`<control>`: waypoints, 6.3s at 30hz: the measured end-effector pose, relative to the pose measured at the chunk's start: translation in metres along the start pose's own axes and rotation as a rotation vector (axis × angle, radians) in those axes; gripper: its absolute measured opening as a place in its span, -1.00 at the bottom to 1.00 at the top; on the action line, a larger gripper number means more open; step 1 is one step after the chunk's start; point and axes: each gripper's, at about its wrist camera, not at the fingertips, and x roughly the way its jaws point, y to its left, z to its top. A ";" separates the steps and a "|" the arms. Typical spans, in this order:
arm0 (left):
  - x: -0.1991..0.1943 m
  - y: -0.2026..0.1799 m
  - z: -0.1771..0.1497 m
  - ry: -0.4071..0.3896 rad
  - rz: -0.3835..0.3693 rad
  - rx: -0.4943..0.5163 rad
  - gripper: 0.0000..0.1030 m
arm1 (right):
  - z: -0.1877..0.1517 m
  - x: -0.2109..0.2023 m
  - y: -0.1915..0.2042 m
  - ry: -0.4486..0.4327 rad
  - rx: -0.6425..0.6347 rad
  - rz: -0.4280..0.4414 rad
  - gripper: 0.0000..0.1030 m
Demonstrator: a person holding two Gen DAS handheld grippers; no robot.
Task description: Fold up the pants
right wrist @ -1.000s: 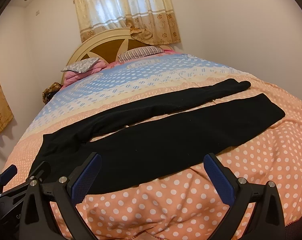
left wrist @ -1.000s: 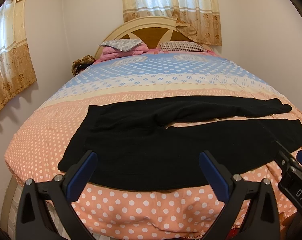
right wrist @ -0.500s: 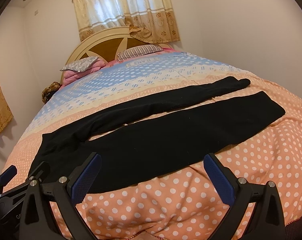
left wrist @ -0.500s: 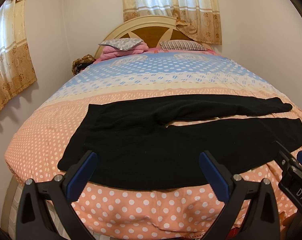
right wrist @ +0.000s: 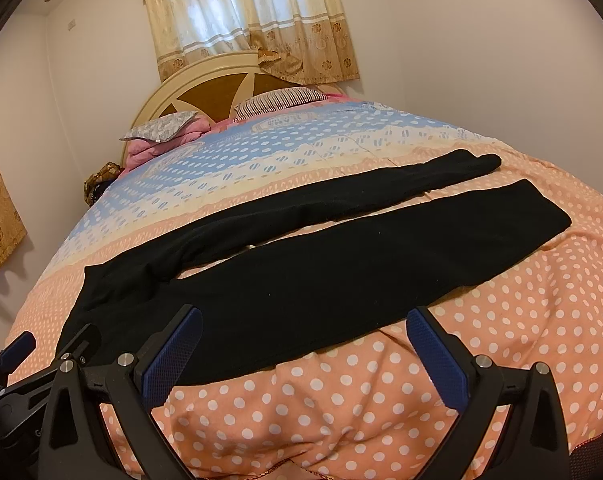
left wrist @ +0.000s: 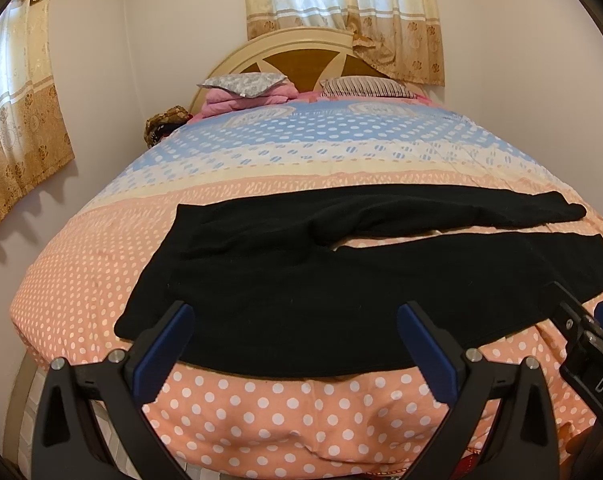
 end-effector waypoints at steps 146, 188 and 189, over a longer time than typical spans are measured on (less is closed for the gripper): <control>0.096 0.251 -0.040 0.168 -0.053 -0.348 0.90 | -0.027 0.079 0.039 0.330 -0.558 0.571 -0.87; 0.123 0.222 0.014 0.029 -0.266 -0.395 -0.53 | -0.038 0.133 0.087 0.300 -0.384 0.619 -0.85; 0.127 0.221 0.011 0.046 -0.234 -0.364 -0.53 | -0.039 0.133 0.087 0.298 -0.387 0.616 -0.85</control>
